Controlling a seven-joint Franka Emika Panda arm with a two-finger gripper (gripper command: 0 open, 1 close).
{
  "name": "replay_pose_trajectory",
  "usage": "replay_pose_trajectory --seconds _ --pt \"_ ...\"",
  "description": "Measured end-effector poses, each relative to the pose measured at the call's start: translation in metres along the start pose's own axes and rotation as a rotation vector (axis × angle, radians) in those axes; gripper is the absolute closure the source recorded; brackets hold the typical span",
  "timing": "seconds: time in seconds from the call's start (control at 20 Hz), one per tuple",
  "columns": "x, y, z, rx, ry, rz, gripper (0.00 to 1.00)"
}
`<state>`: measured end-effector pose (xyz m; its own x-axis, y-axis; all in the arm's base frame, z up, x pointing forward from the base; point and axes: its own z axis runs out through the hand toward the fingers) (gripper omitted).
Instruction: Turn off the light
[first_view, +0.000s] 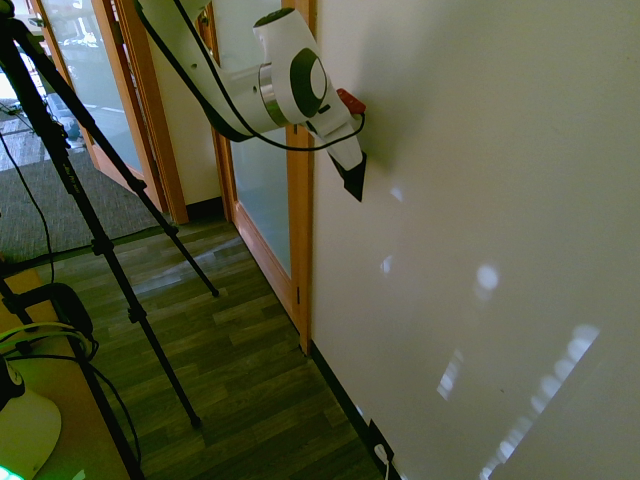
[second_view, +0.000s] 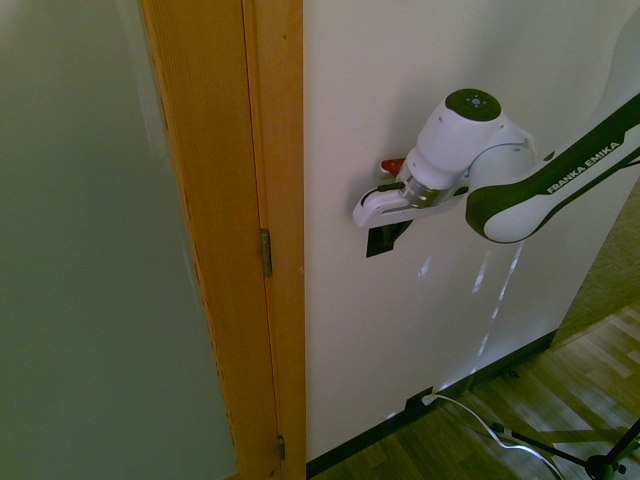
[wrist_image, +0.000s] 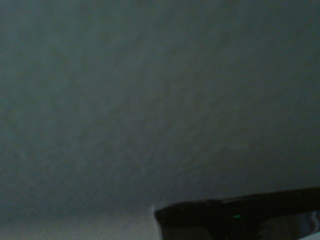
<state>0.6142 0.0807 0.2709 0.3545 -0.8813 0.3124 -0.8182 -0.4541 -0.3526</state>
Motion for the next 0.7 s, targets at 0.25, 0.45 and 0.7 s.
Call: replay_pose_trajectory --seconds 0.25,0.45,0.7 --pt "0.0013 0.0003 0.0001 0.003 -0.010 -0.040 0.00" --pt "0.0049 0.0026 -0.0003 0.013 -0.032 -0.074 0.00" --pt "0.0078 0.0023 -0.0014 -0.001 -0.057 -0.110 0.00"
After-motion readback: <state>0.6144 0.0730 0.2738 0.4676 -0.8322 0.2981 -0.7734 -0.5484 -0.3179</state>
